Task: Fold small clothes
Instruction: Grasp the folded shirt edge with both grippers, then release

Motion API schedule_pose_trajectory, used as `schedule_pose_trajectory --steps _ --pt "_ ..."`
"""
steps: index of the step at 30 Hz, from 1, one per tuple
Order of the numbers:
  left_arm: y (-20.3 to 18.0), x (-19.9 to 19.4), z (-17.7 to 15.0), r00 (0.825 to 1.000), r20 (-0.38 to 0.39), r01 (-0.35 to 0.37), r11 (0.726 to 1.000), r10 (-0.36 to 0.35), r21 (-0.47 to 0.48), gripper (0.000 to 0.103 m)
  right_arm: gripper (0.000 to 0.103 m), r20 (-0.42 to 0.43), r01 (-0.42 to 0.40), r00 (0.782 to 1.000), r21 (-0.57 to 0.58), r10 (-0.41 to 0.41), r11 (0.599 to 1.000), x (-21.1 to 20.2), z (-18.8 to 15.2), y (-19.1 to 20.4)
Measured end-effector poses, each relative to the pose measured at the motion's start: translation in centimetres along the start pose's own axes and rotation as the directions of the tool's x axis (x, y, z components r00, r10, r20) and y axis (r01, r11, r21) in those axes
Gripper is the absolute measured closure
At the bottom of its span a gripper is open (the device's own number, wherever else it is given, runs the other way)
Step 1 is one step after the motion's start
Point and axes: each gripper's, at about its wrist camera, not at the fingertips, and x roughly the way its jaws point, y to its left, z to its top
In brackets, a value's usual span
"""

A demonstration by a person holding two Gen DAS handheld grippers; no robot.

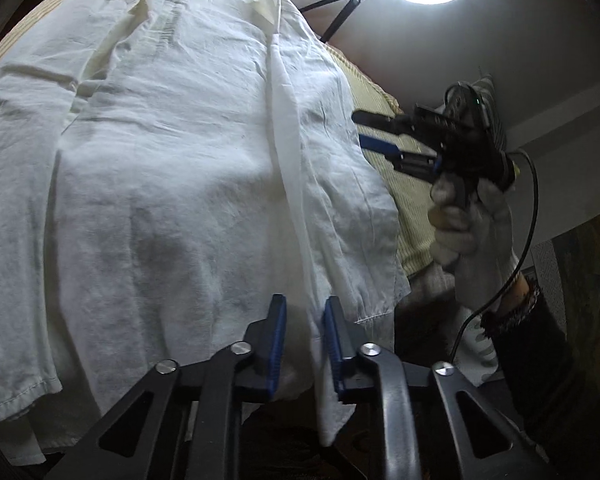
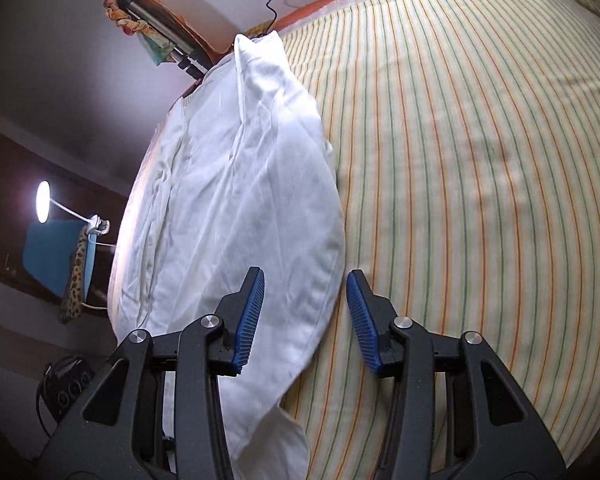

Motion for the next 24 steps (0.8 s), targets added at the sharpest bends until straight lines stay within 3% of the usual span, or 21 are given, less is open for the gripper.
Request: schedule_pose_trajectory --steps 2,5,10,12,20,24 --pt "-0.1 0.1 -0.1 1.0 -0.001 0.003 1.0 -0.003 0.007 0.096 0.089 -0.003 -0.003 1.0 -0.01 0.003 1.0 0.4 0.8 0.2" --pt "-0.4 0.3 0.1 1.0 0.001 0.011 1.0 -0.011 0.007 0.102 0.098 0.003 0.011 1.0 -0.034 -0.01 0.999 0.5 1.3 0.4" --pt "-0.3 -0.2 0.7 0.993 0.026 0.114 0.991 -0.112 -0.065 0.103 0.1 0.041 0.103 0.994 -0.105 -0.1 0.989 -1.0 2.3 1.4" --pt "-0.4 0.1 0.8 0.993 0.038 0.118 0.991 -0.115 -0.066 0.103 0.1 0.056 0.113 0.993 -0.093 -0.108 0.989 -1.3 3.0 1.0" --pt "-1.3 1.1 -0.2 0.999 0.032 -0.023 1.0 0.023 0.019 0.103 0.098 -0.01 0.122 0.992 -0.129 -0.124 0.984 0.7 2.6 0.2" --pt "-2.2 0.5 -0.4 0.995 0.047 -0.093 0.993 0.09 0.07 0.086 0.096 0.024 0.152 0.988 -0.119 -0.15 0.981 -1.2 1.8 0.2"
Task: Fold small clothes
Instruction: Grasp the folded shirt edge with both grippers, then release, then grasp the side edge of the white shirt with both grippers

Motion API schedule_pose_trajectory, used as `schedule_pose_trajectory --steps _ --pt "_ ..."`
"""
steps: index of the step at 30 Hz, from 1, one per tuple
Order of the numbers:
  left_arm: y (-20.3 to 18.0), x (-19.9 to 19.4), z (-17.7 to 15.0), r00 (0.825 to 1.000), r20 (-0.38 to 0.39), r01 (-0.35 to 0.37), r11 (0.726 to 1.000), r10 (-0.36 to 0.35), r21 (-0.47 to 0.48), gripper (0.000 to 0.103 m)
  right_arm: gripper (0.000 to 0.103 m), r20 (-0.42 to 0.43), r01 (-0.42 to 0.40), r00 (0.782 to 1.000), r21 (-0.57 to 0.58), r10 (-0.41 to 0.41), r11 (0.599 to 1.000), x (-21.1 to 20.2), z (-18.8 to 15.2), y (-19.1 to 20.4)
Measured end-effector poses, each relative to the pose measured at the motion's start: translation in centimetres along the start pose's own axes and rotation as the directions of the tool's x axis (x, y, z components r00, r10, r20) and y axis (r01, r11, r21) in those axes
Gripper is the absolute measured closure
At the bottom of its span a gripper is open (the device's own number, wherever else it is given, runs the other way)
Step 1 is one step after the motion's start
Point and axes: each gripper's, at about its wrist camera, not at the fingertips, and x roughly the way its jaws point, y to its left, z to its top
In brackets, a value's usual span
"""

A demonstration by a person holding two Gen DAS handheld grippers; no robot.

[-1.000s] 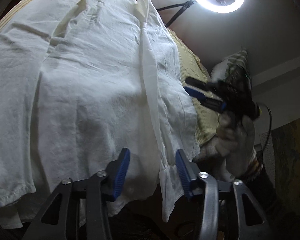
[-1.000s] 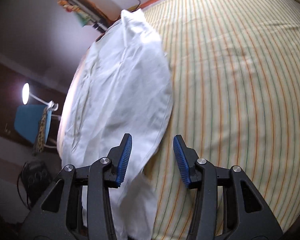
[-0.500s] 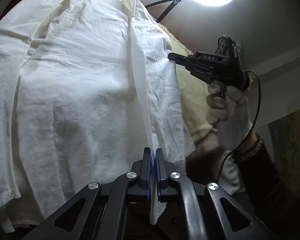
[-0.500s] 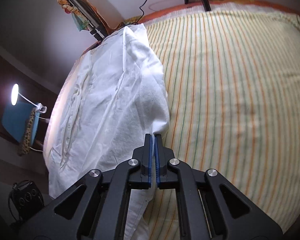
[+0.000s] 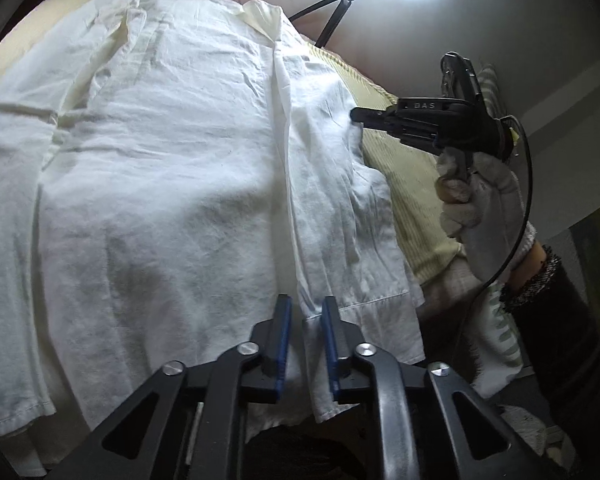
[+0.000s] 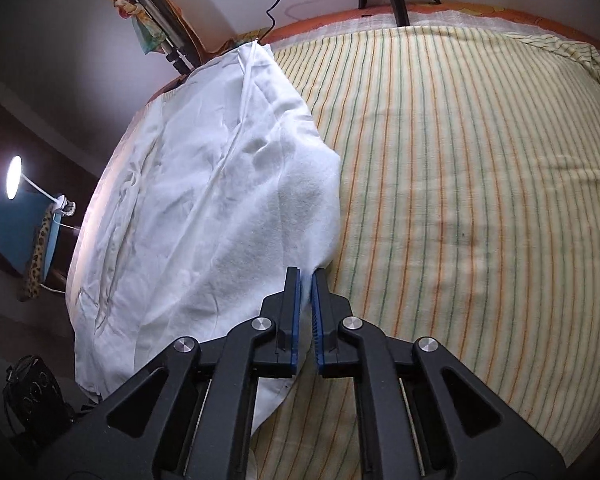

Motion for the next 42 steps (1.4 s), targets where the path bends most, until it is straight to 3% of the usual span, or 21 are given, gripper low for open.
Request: schedule_pose_trajectory --steps 2,6,8,14,17,21,25,29,32,34,35,37,39,42 --pt "-0.8 -0.8 -0.1 0.999 0.031 -0.035 0.999 0.034 0.029 0.078 0.096 0.017 -0.014 1.0 -0.004 0.014 1.0 -1.4 -0.6 0.3" --pt "-2.3 -1.8 0.0 0.994 0.095 -0.06 0.993 0.05 0.105 0.078 0.091 0.035 -0.085 0.996 -0.003 0.085 0.996 -3.9 -2.7 1.3" --pt "-3.3 -2.2 -0.1 0.992 0.114 -0.08 0.984 0.063 0.157 0.078 0.079 0.027 -0.124 0.992 -0.006 0.124 0.992 -4.7 -4.3 2.0" --pt "-4.5 -1.0 0.0 0.997 0.072 -0.04 0.979 0.026 0.2 0.078 0.075 0.004 -0.156 0.988 0.02 0.156 0.987 -5.3 -8.9 2.4" --pt "-5.9 0.3 0.0 0.999 0.045 -0.019 0.974 0.009 0.227 0.068 0.075 0.018 -0.173 0.985 0.052 0.173 0.983 -5.8 -10.2 1.7" --pt "-8.8 2.7 0.3 0.999 0.035 -0.022 0.952 0.012 0.305 0.052 0.075 0.058 -0.162 0.986 0.06 0.159 0.985 -7.3 -9.9 0.4" --pt "-11.4 5.4 0.4 0.997 0.036 -0.07 0.926 0.061 0.37 0.047 0.058 0.117 -0.153 0.983 0.084 0.143 0.985 -9.0 -8.6 -1.3" --pt "-12.9 8.0 0.2 0.989 0.033 -0.148 0.898 0.147 0.414 0.041 0.055 0.164 -0.168 0.975 0.092 0.151 0.981 -10.1 -6.5 -2.8" --pt "-12.7 8.6 0.0 0.984 0.035 -0.174 0.891 0.176 0.42 0.045 0.05 0.181 -0.184 0.969 0.087 0.166 0.979 -10.0 -4.4 -3.7" --pt "-12.6 8.5 0.0 0.98 0.054 -0.198 0.88 0.194 0.433 0.061 0.05 0.186 -0.194 0.967 0.086 0.176 0.977 -9.3 -2.9 -4.0" --pt "-12.2 8.5 0.2 0.981 0.056 -0.192 0.886 0.186 0.422 0.067 0.05 0.184 -0.201 0.966 0.085 0.183 0.976 -8.7 -2.0 -4.1" --pt "-11.1 8.3 1.0 0.99 0.037 -0.143 0.921 0.14 0.361 0.093 0.05 0.18 -0.193 0.968 0.076 0.177 0.978 -7.4 -0.3 -4.1" --pt "-9.6 7.8 1.6 0.998 0.0 -0.059 0.96 0.061 0.273 0.103 0.05 0.166 -0.173 0.973 0.057 0.162 0.983 -5.7 1.6 -3.7" --pt "-8.6 6.9 1.8 1.0 -0.006 -0.01 0.977 0.011 0.215 0.103 0.048 0.127 -0.138 0.983 0.021 0.134 0.99 -2.7 4.2 -3.0"
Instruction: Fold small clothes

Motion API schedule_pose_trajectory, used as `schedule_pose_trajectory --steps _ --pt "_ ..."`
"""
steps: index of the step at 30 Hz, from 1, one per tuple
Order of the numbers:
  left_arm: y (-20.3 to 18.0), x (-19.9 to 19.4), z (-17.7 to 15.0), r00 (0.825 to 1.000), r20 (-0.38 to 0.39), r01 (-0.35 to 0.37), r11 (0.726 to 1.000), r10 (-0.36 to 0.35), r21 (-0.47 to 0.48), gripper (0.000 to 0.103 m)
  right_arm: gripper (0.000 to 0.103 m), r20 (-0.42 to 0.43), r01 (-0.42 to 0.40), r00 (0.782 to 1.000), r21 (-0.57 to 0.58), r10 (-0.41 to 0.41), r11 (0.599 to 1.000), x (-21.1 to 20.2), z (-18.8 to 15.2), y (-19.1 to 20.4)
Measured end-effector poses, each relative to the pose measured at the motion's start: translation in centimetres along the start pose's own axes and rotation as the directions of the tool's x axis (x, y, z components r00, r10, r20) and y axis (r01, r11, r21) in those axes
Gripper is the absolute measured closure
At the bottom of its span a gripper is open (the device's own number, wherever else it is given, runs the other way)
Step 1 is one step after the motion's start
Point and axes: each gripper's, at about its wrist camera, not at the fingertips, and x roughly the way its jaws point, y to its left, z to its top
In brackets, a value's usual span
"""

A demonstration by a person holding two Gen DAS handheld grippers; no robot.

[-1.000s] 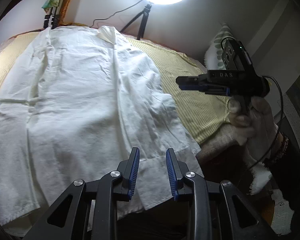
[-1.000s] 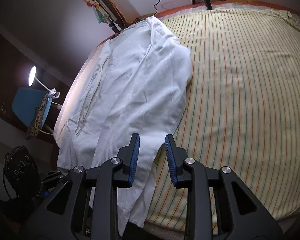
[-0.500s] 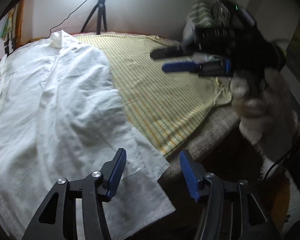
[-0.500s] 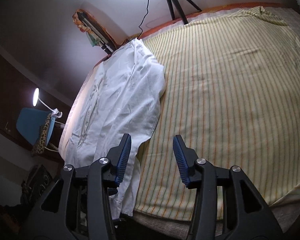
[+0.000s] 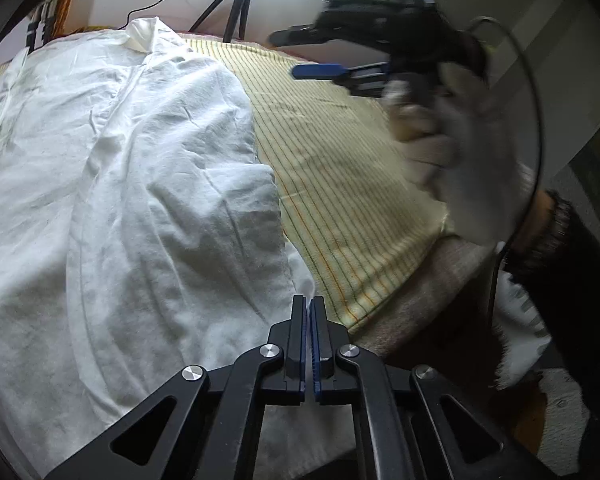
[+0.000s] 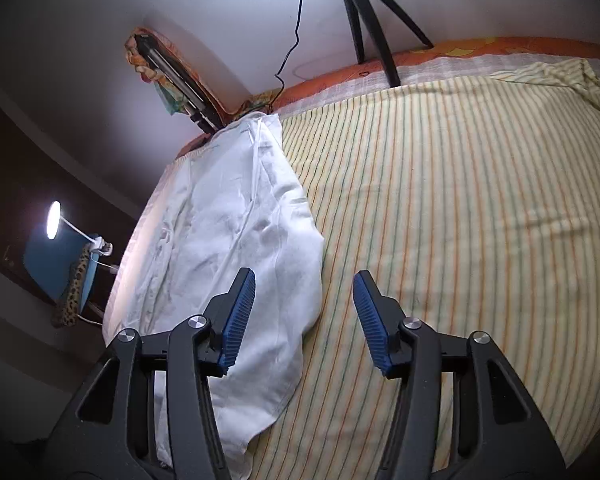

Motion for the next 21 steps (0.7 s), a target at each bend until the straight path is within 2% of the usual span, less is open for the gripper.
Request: schedule_pose_trajectory --steps 3,5,9,10,11,12,15,16,18,19,21 --pt "0.1 -0.7 -0.1 1.0 0.015 0.019 1.0 -0.018 -0.012 0.103 0.048 -0.049 0.038 0.998 -0.007 -0.038 0.999 3.3 1.2 -0.4" --pt "0.5 -1.1 0.0 0.999 0.02 0.035 0.999 -0.034 -0.031 0.103 0.048 -0.076 0.033 0.997 0.005 -0.033 0.999 5.2 1.6 -0.8" --pt "1.1 -1.4 -0.1 0.999 0.023 0.045 0.998 -0.044 -0.053 0.103 0.049 -0.051 -0.013 0.999 0.02 0.014 1.0 6.6 1.7 -0.7" --pt "1.2 -1.5 -0.2 0.999 0.023 0.046 0.997 -0.045 -0.056 0.103 0.062 -0.052 -0.046 0.998 0.034 0.048 0.998 6.9 1.8 -0.7" --pt "1.3 -1.5 -0.3 0.999 0.023 0.048 0.997 -0.047 -0.058 0.103 0.084 -0.059 -0.081 0.995 0.046 0.084 0.996 7.1 1.7 -0.6" --pt "1.4 -1.6 -0.3 0.998 0.023 0.052 0.997 -0.051 -0.06 0.103 0.088 -0.07 -0.095 0.993 0.048 0.098 0.994 7.3 1.7 -0.3" --pt "1.3 -1.9 -0.5 0.998 0.028 0.058 0.997 -0.057 -0.056 0.103 0.092 -0.047 -0.026 0.999 0.0 0.026 1.0 6.6 1.7 0.5" --pt "1.4 -2.0 -0.5 0.998 0.031 0.058 0.997 -0.056 -0.053 0.103 0.092 -0.046 -0.007 0.999 0.051 0.009 0.999 6.4 1.8 -0.2" --pt "1.7 -1.9 -0.5 0.998 0.032 0.058 0.997 -0.056 -0.057 0.103 0.093 -0.057 -0.034 0.997 0.181 0.045 0.983 6.7 1.9 -2.2" --pt "1.9 -1.9 -0.5 0.998 0.031 0.058 0.997 -0.056 -0.058 0.103 0.093 -0.059 -0.033 0.997 0.191 0.045 0.981 6.8 1.8 -2.4" --pt "2.2 -2.0 -0.5 0.998 0.036 0.057 0.997 -0.055 -0.061 0.103 0.093 -0.065 0.017 0.998 0.126 -0.009 0.992 7.1 1.7 -1.3"
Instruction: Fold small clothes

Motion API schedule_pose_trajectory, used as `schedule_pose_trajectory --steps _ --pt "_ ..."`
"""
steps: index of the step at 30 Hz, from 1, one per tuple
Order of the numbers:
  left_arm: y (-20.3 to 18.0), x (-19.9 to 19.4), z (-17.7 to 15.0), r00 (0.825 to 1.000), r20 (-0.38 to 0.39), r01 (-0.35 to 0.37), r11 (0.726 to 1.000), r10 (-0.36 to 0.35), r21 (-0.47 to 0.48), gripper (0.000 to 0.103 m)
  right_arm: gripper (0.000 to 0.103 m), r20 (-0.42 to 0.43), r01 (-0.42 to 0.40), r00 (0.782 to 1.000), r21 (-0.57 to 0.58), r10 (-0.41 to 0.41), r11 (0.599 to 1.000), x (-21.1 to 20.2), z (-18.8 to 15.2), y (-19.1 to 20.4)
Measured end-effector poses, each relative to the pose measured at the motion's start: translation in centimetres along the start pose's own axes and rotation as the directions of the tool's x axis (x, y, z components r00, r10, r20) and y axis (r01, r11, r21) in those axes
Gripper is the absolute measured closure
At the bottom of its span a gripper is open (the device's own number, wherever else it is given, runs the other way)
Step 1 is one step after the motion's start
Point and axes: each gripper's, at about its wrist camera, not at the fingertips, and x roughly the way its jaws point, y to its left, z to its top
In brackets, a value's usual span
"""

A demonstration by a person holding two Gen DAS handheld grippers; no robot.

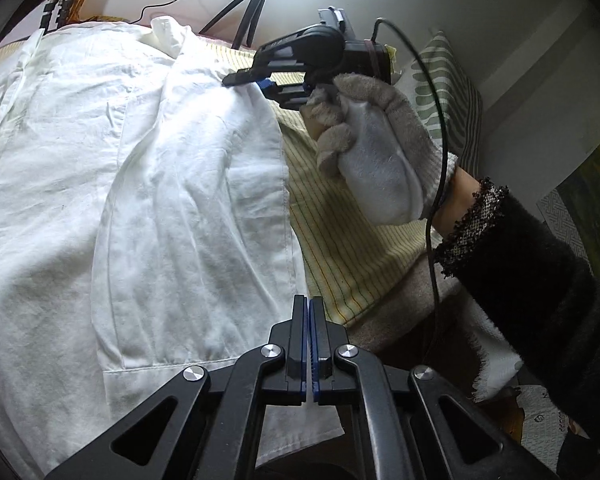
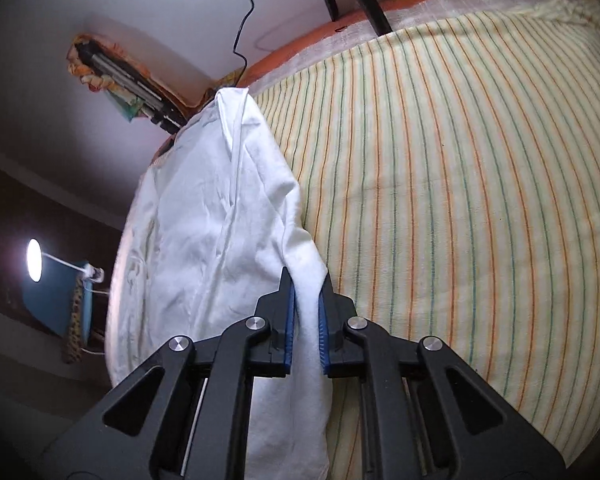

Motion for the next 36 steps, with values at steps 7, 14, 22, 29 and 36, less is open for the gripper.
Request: schedule_pose_trajectory --steps 7,14,22,29,36 --pt "-0.7 -0.3 -0.6 0.999 0.025 -0.024 1.0 0.024 0.007 0.103 0.093 0.0 0.023 1.0 -0.047 -0.023 0.999 -0.5 0.7 1.5" --pt "-1.0 -0.3 -1.1 0.998 0.042 -0.052 0.999 0.052 0.015 0.103 0.093 -0.007 0.028 1.0 -0.076 -0.028 0.997 -1.1 1.3 1.7" --pt "-0.6 -0.9 -1.4 0.999 0.047 -0.023 0.999 0.025 -0.031 0.103 0.093 -0.008 0.091 0.996 -0.09 -0.092 0.992 -0.6 1.6 3.7" --pt "0.6 -3.2 -1.9 0.997 0.077 -0.006 0.997 0.012 -0.075 0.103 0.093 0.015 0.152 0.988 -0.155 -0.152 0.976 -1.6 1.3 8.4" --pt "3.1 -6.2 -3.3 0.993 0.116 0.004 0.989 0.014 -0.146 0.103 0.093 0.01 0.169 0.985 -0.244 -0.171 0.955 0.3 1.0 13.8"
